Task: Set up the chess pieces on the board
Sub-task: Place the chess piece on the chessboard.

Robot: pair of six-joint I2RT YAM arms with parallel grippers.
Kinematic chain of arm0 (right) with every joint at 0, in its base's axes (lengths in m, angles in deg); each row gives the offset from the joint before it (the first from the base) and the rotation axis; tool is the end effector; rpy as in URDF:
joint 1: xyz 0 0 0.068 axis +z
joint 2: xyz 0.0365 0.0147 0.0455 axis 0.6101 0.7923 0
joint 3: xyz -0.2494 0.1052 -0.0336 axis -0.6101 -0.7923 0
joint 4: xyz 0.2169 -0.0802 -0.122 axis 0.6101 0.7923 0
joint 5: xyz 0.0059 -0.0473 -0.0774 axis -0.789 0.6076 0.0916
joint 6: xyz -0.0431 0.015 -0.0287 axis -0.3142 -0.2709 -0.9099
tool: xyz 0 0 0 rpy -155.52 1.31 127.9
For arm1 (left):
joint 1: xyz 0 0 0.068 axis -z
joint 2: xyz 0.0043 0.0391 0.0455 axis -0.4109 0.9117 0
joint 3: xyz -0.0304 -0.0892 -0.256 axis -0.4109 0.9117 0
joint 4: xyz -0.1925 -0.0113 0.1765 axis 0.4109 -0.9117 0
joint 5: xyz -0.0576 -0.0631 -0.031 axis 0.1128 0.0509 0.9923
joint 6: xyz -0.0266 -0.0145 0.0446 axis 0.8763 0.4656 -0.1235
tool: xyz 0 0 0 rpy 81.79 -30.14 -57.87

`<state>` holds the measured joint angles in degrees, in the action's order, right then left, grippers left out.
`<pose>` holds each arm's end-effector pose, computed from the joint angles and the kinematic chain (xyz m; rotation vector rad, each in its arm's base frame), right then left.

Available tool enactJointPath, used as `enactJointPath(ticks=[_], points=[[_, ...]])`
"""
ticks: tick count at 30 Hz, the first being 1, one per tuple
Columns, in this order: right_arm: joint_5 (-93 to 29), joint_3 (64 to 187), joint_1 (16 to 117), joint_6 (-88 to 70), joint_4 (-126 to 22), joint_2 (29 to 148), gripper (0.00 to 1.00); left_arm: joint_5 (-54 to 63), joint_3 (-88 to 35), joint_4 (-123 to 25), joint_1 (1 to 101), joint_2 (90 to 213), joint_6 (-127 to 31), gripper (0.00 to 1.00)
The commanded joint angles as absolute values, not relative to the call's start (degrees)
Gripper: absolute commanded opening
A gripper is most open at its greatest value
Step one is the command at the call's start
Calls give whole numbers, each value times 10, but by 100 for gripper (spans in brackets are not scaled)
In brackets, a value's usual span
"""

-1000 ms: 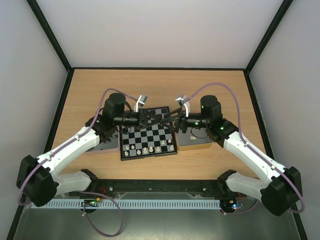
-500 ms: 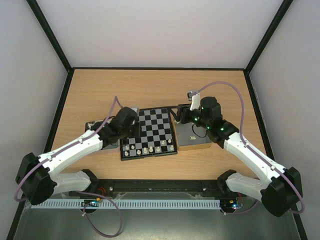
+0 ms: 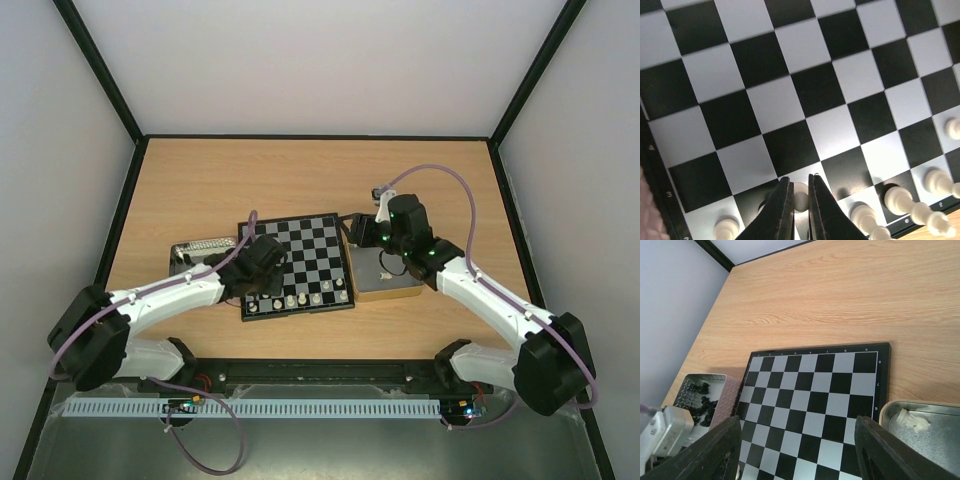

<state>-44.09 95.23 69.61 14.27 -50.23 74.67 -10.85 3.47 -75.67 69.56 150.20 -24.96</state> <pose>0.2187 0.1513 0.2759 -0.2751 2.1095 1.0236 0.1781 -0.1737 0.1982 0.2022 2.5814 -0.3745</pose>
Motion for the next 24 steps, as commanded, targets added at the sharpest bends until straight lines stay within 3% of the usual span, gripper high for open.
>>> enactJointPath(ticks=[1, 24], points=[[-422, 946, 699, 152, -497, 756, 61, -92, 57, -722, 706, 1519, -237, 5], [-420, 948, 699, 159, -494, 775, 61, -98, 91, -682, 719, 1547, -233, 8]])
